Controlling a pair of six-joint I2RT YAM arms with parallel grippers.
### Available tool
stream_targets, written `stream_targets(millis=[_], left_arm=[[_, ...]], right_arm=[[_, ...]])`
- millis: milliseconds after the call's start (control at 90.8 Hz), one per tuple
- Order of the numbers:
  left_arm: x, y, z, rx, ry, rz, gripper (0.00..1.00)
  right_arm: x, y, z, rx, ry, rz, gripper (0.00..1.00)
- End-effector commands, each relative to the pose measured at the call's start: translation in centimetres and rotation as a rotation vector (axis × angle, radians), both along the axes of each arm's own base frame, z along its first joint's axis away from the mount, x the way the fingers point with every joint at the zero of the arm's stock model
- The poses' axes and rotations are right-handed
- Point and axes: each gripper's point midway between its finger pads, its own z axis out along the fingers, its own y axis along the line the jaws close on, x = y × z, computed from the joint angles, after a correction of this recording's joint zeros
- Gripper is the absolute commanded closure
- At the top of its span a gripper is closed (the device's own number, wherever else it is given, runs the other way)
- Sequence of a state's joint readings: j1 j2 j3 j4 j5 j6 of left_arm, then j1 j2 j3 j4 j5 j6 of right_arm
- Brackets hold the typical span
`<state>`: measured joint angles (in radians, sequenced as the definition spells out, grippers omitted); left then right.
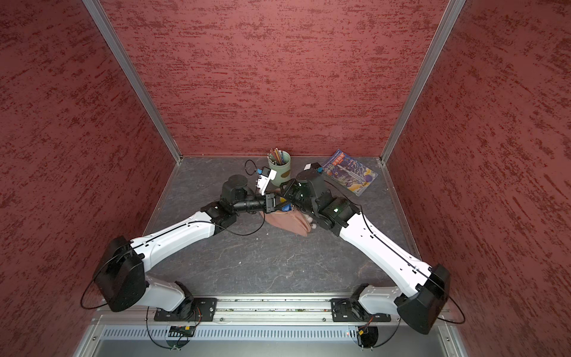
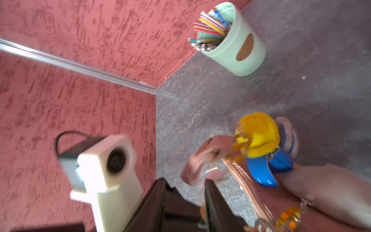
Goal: Remove the decoration from the bag
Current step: Pick up the bag from the center of the board, then remove the decoration item from the bag.
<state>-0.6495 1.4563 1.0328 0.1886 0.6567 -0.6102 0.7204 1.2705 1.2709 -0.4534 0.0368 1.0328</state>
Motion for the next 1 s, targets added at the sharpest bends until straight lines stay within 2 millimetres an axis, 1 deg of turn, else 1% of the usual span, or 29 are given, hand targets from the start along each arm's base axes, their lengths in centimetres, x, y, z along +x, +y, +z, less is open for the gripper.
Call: stream_targets(millis=[0,77,143,198,231,275,342,386,452,562,650,716,815,992], left_arm=[[-1.5,0.9,2.9,-0.069,-0.109,-0.133,1.0],[-1.8,1.7,3.1,-0.081,-0.122,-0.182,1.0],[-2.1,2.2,3.4,-0.089,-0.143,-0.223,1.0],[-2.1,2.7,3.7,-0.095,-0.164,-0.243,1.0],[-2.2,3.0,4.0,-0.1,-0.175,-0.259,1.0],[-2.4,3.3,4.3,-0.106,-0.189,-0.286,1.0],[-3.0,3.5,4.8,-0.118,-0.211,-0.339,1.0],[-3.4,3.7,5.1,-0.126,-0.228,-0.375,1.0],[-4.0,3.8,5.5,-0.134,-0.253,-0.422,1.0],[-4.6,3.9,5.7,-0.141,-0.27,-0.491,1.0],[-4.8,4.1,5.6,-0.134,-0.267,-0.512,1.0],[-4.7,4.2,5.7,-0.131,-0.265,-0.516,1.0],[-5.0,4.2,5.9,-0.135,-0.267,-0.529,1.0],[-6.3,4.4,6.3,-0.156,-0.311,-0.586,1.0]], right_arm=[[-1.2,0.7,2.9,0.018,-0.144,0.161,0.53],[-2.1,0.9,4.2,0.035,-0.211,0.275,0.49],[-2.4,0.0,4.5,0.023,-0.246,0.341,0.48],[-2.6,-1.5,4.6,0.011,-0.287,0.365,0.47],[-2.7,-2.5,4.3,-0.002,-0.305,0.37,0.48],[-3.0,-3.4,3.7,-0.034,-0.343,0.392,0.51],[-3.6,-4.1,2.6,-0.12,-0.424,0.436,0.57],[-4.1,-4.3,1.8,-0.159,-0.471,0.467,0.6],[-5.0,-4.1,0.8,-0.184,-0.535,0.526,0.61],[-6.6,-3.1,0.0,-0.163,-0.635,0.635,0.6],[-6.8,-2.9,-1.3,-0.184,-0.672,0.667,0.58],[-7.0,-2.8,-1.9,-0.198,-0.696,0.686,0.56],[-7.3,-2.3,-2.0,-0.185,-0.731,0.729,0.54],[-8.8,-0.8,-1.1,-0.062,-0.769,0.862,0.52]])
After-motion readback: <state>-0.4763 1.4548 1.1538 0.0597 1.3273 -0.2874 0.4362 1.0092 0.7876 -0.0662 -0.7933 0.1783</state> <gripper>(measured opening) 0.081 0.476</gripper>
